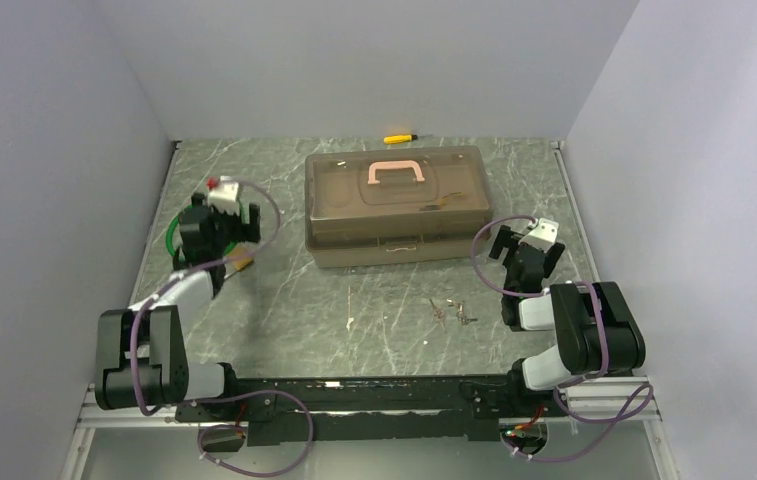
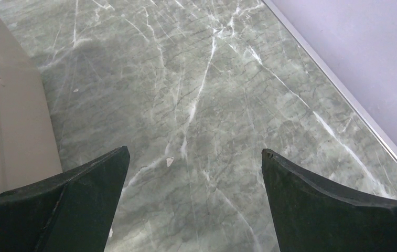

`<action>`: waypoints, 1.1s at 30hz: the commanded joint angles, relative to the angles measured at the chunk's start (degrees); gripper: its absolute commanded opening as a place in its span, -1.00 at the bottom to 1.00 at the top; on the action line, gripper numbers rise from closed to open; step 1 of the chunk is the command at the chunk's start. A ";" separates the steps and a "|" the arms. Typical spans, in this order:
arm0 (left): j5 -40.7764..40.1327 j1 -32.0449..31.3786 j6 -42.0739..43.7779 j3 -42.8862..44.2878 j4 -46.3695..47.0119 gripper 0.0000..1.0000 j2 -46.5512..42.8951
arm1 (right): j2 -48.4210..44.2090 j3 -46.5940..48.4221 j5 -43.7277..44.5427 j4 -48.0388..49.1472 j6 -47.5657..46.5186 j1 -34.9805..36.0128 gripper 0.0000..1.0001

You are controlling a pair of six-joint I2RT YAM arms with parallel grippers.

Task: Unlock with the key
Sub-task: Move the distractor to the center of the board.

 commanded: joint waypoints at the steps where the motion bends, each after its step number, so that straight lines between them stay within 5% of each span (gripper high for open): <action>1: 5.12 0.06 3.39 19.74 -32.86 0.98 0.89 | -2.02 0.26 1.19 4.31 0.10 0.06 0.99; 9: 9.86 0.06 2.95 14.74 -30.12 0.98 -7.94 | -4.01 -0.06 1.93 4.63 -1.45 0.84 0.99; 13: 14.49 -0.23 1.55 19.51 -37.78 0.98 -10.90 | -13.67 10.38 10.08 -23.28 4.83 2.49 0.99; 19: 13.70 -4.05 8.52 18.99 -42.58 0.98 -11.83 | -19.97 22.49 4.48 -54.08 27.28 0.28 0.99; 26: 12.02 -7.45 14.04 20.83 -46.91 0.98 -8.90 | -26.06 24.79 -11.21 -64.15 27.36 0.03 0.99; 33: 8.89 -11.20 17.39 22.91 -47.58 0.98 -4.10 | -39.69 22.74 -8.76 -73.35 23.21 9.35 0.99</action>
